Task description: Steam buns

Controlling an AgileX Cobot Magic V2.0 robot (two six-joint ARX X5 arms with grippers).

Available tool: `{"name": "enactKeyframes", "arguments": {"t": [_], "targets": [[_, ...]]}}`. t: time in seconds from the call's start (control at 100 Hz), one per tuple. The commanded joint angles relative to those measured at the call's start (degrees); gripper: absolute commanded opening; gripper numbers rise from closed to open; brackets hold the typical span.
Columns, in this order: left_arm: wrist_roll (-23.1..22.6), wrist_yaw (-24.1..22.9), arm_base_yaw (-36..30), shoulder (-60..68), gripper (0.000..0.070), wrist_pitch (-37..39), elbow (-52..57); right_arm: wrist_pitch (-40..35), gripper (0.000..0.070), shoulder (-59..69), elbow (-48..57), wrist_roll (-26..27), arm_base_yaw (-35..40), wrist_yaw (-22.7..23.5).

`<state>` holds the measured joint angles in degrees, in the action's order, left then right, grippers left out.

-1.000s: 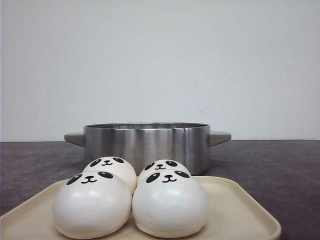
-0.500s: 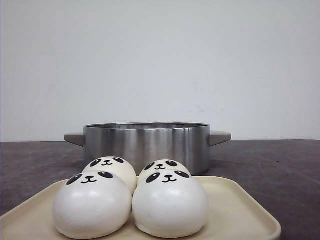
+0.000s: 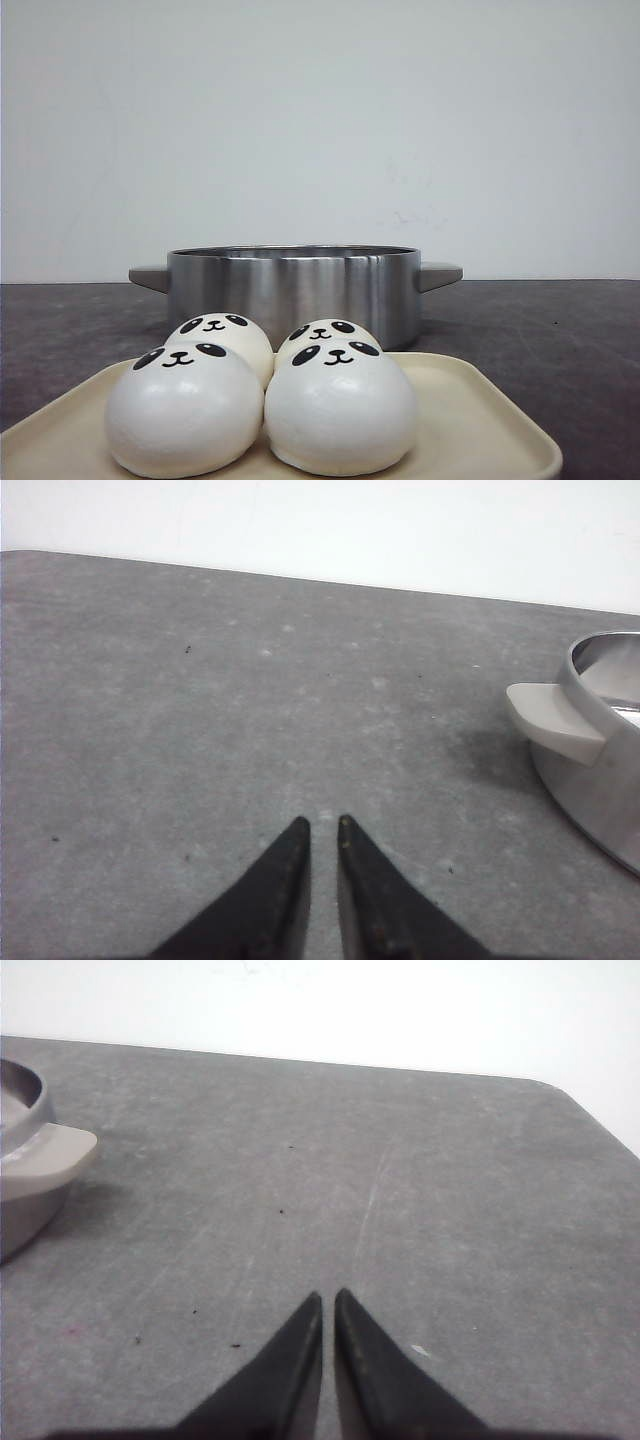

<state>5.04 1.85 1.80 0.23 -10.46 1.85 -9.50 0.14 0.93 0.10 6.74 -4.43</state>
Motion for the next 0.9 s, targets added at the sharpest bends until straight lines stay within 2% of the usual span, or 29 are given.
{"name": "enactKeyframes", "arguments": {"t": [0.0, 0.05, 0.13, 0.23, 0.31, 0.35, 0.39, 0.5, 0.59, 0.75, 0.83, 0.89], "targets": [[-0.9, 0.1, 0.1, -0.1, 0.0, -0.3, -1.0, 0.9, 0.0014, 0.1, -0.2, 3.6, 0.2, 0.9], [-0.2, 0.3, 0.1, -0.1, 0.0, -0.2, -1.0, 1.4, 0.0014, 0.1, -0.2, 6.4, 0.2, 2.4], [6.5, 3.9, 0.0, -0.1, 0.0, -0.2, -0.7, 4.7, 0.0014, 0.1, -0.1, 12.9, 0.2, 5.7], [12.2, 5.8, 0.0, -0.1, 0.0, 0.2, 0.4, 13.0, 0.001, 0.1, -0.1, 20.2, 0.2, 10.3], [19.0, 5.8, 0.1, -0.1, 0.0, 1.6, 1.6, 19.8, 0.0006, 0.1, 0.9, 24.3, 0.2, 12.2], [22.9, 5.9, 0.0, 0.0, 0.0001, 2.9, 2.4, 19.5, 0.0006, 0.1, 2.7, 25.6, 0.2, 12.1], [24.1, 5.9, 0.0, 0.0, 0.0003, 3.4, 3.4, 17.3, 0.0006, 0.1, 5.0, 26.1, 0.2, 12.0], [22.4, 6.0, 0.0, 1.0, 0.0004, 3.1, 9.4, 5.3, 0.0006, 2.7, 14.7, 25.6, 0.1, 11.7], [19.1, 7.4, 0.0, 5.5, 0.0004, 1.4, 16.8, -2.4, 0.0006, 7.5, 23.2, 22.1, 0.1, 11.7], [13.7, 11.7, 0.0, 17.8, 0.0003, -3.6, 31.8, -11.1, 0.0006, 16.5, 37.7, 15.2, 0.2, 13.3], [11.8, 12.2, 0.0, 22.8, 0.0003, -7.0, 38.6, -13.3, 0.0006, 19.3, 42.7, 12.9, 0.3, 13.7], [11.6, 12.2, 0.0, 25.7, 0.0003, -8.8, 42.4, -13.6, 0.0006, 21.0, 45.7, 11.8, 0.2, 15.8]]}}
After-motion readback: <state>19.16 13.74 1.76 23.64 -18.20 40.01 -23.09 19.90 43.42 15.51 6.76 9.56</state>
